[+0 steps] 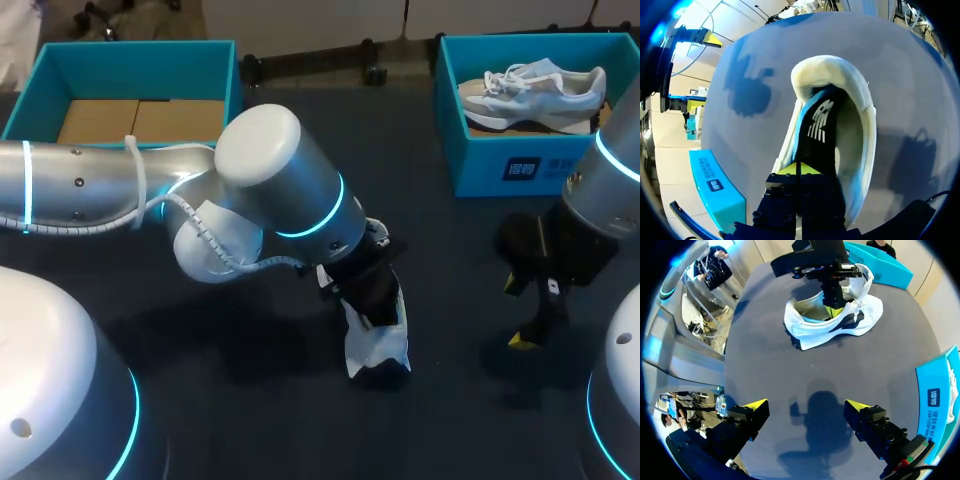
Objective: Take the shoe out of the shoebox, open the shoe tongue, remove and reinsert the insole, then place the shoe into the shoebox
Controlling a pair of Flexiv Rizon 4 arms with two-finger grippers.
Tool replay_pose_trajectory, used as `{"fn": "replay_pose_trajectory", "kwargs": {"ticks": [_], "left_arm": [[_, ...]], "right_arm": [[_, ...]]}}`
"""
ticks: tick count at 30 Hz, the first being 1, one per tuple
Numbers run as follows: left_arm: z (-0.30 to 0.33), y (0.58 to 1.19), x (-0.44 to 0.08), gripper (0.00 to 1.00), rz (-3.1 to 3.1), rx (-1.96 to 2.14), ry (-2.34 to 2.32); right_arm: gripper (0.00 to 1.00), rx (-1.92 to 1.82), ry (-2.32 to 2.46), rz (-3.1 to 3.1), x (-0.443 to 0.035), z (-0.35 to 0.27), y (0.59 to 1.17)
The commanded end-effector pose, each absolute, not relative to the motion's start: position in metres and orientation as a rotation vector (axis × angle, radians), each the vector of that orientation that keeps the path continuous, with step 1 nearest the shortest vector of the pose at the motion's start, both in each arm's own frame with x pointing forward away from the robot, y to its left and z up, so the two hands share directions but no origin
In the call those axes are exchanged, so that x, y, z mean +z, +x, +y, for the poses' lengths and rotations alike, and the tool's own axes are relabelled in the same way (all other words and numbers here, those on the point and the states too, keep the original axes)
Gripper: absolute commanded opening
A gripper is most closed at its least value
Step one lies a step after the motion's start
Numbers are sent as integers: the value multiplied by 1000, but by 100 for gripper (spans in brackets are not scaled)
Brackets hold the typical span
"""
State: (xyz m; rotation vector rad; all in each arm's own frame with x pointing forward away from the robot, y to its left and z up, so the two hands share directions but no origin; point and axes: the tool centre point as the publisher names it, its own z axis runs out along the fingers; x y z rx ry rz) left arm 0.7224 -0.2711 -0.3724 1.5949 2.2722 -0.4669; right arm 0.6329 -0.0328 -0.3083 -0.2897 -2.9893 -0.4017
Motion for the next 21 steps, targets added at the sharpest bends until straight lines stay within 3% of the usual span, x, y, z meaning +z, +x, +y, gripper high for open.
{"fn": "replay_pose_trajectory", "kwargs": {"ticks": [1, 10, 21], "left_arm": [[-274, 724, -374, 0, 2275, -449, 1611], [-278, 728, -402, 0, 2349, -424, 1685], [-258, 715, -363, 0, 2239, -536, 1663]], "right_arm": [[100, -400, -290, -2990, -310, -32, 633], [100, -400, -290, -2990, -310, -32, 633], [100, -400, -290, -2990, -310, -32, 633]]}}
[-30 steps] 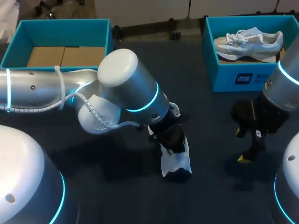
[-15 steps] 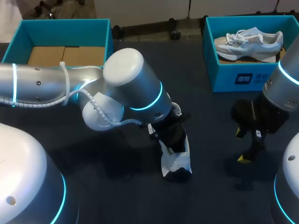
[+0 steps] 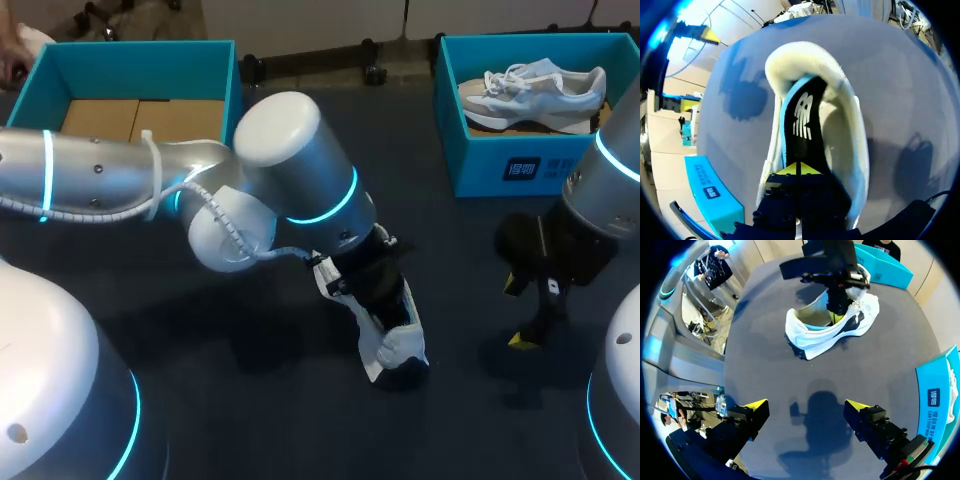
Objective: Take the shoe out of the shoebox, open the shoe tongue, remove and reinsert the insole, then place the shoe into the shoebox
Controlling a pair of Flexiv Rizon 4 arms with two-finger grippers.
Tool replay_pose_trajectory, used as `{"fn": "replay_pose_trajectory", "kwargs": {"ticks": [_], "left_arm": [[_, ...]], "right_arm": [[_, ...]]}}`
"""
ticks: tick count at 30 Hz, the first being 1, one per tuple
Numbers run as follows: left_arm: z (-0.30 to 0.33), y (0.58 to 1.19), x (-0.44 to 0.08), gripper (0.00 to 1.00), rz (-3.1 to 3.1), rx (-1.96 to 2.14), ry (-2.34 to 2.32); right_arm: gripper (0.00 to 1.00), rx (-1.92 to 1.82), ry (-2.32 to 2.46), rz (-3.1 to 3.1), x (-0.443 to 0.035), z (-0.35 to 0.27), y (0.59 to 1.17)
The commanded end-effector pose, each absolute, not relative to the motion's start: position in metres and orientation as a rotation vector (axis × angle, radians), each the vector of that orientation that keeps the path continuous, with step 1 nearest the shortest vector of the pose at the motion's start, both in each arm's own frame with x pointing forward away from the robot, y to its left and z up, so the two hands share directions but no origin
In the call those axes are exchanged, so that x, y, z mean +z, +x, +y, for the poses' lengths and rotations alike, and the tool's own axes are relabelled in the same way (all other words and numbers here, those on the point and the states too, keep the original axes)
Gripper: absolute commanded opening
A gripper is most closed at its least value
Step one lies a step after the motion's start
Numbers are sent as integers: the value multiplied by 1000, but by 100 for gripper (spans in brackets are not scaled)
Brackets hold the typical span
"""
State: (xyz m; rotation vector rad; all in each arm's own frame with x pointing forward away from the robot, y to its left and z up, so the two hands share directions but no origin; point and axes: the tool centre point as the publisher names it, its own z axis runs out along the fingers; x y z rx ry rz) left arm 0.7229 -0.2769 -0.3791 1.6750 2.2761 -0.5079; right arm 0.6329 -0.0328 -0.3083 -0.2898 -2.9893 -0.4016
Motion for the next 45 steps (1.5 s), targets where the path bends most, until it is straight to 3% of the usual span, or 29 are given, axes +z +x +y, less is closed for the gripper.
{"fn": "replay_pose_trajectory", "kwargs": {"ticks": [1, 23, 36, 45], "left_arm": [[-258, 714, -362, 0, 2236, -536, 1661], [-314, 725, -400, 0, 2318, -514, 1604], [-271, 706, -419, 0, 2403, -402, 1790], [-247, 711, -403, 0, 2384, -251, 1907]], "right_arm": [[100, -400, -290, -2990, -310, -32, 633], [100, -400, -290, -2990, -310, -32, 633], [100, -400, -290, -2990, -310, -32, 633], [100, -400, -290, -2990, -310, -32, 633]]}}
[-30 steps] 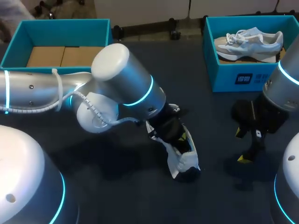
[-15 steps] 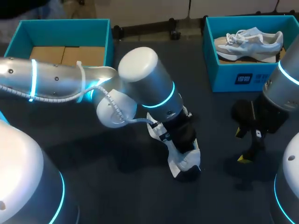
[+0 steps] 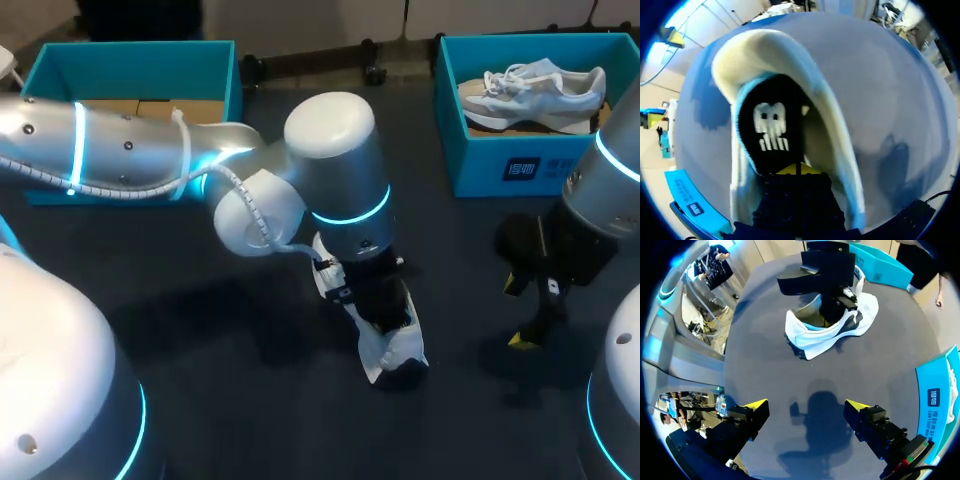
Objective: Take the shoe out of the shoebox, open the shoe tongue, remove and reinsert the insole, then place the shoe into the shoebox
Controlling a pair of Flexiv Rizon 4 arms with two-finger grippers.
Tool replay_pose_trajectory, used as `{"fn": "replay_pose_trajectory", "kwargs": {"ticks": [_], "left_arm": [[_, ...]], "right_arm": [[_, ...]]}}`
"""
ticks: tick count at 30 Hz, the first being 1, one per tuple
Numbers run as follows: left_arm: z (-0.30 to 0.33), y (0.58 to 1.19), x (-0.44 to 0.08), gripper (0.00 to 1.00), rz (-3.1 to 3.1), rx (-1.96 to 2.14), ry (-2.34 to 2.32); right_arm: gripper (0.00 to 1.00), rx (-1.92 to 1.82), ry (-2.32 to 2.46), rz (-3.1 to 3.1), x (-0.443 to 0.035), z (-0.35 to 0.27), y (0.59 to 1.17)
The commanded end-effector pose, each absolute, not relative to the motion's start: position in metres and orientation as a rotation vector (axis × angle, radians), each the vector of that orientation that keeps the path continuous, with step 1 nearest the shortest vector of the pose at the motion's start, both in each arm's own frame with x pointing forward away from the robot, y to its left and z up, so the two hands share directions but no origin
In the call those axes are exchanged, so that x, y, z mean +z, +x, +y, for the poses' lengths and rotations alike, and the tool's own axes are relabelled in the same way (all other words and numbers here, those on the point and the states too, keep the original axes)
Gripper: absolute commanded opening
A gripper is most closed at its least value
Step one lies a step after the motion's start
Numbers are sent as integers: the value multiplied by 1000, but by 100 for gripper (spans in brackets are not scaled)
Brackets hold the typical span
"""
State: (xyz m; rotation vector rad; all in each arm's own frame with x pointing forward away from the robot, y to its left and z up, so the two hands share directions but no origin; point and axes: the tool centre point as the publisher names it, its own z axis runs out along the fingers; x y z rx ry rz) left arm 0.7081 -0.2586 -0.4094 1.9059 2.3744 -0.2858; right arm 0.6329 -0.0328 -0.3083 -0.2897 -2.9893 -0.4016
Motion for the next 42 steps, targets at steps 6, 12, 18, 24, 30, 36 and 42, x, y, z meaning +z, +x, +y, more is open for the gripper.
{"fn": "replay_pose_trajectory", "kwargs": {"ticks": [6, 12, 18, 24, 30, 36, 42], "left_arm": [[-262, 709, -370, 0, 2410, -395, 1902], [-292, 694, -361, 0, 2395, -468, 1933], [-310, 684, -390, 0, 2524, -593, 1924], [-302, 675, -419, 0, 2570, -506, 1966], [-273, 685, -431, 0, 2587, -373, 2004], [-247, 707, -425, 0, 2566, -184, 1989], [-233, 727, -418, 0, 2567, -75, 1959]], "right_arm": [[100, -400, -290, -2990, -310, -32, 633], [100, -400, -290, -2990, -310, -32, 633], [100, -400, -290, -2990, -310, -32, 633], [100, -400, -290, -2990, -310, -32, 633], [100, -400, -290, -2990, -310, -32, 633], [100, -400, -290, -2990, -310, -32, 633], [100, -400, -290, -2990, -310, -32, 633]]}}
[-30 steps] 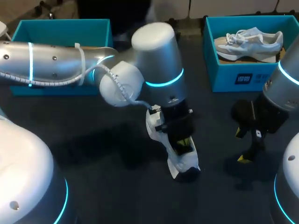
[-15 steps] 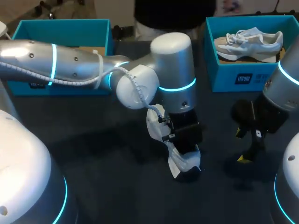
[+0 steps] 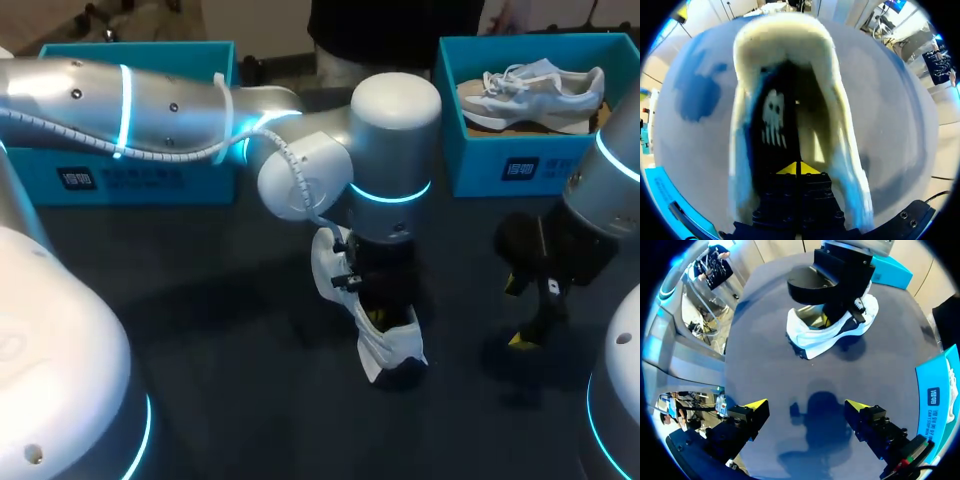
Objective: Take the shoe out of the shoebox, open the shoe tongue, remove and reinsert the insole, then place the shoe into the shoebox
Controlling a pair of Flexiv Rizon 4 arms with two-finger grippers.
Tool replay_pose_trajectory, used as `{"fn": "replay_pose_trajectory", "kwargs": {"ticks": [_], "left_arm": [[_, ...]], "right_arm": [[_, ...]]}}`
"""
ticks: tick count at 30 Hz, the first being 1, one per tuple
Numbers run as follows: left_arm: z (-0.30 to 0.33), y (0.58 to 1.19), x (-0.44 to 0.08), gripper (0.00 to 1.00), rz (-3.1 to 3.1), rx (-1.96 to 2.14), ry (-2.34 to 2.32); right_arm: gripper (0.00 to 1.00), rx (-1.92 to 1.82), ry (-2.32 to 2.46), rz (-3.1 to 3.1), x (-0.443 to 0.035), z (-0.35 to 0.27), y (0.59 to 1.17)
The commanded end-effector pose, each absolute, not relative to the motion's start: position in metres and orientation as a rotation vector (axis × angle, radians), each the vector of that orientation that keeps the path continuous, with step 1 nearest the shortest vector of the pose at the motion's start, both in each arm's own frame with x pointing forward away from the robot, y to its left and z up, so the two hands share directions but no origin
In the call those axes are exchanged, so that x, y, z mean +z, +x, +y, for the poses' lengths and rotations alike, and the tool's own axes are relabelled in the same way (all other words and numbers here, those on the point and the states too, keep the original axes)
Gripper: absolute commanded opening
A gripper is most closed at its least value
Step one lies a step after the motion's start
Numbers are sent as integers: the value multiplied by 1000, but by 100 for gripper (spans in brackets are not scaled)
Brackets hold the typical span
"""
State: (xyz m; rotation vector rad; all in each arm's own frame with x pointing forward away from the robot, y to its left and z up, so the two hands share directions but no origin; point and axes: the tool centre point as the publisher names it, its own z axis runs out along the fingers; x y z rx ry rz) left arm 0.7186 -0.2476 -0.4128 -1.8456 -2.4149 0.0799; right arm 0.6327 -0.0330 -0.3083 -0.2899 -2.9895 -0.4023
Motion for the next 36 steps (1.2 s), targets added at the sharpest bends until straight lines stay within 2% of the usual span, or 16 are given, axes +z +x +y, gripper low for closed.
{"fn": "replay_pose_trajectory", "kwargs": {"ticks": [1, 11, 21, 27, 36], "left_arm": [[-232, 728, -414, 0, -2437, 83, -1850], [-273, 704, -381, 0, -2425, 290, -1833], [-315, 672, -386, 0, -2355, 426, -1801], [-308, 661, -410, 0, -2330, 369, -1787], [-262, 668, -421, 0, -2325, 217, -1815]], "right_arm": [[100, -400, -290, -2990, -310, -32, 633], [100, -400, -290, -2990, -310, -32, 633], [100, -400, -290, -2990, -310, -32, 633], [100, -400, -290, -2990, -310, -32, 633], [100, -400, -290, -2990, -310, -32, 633]]}}
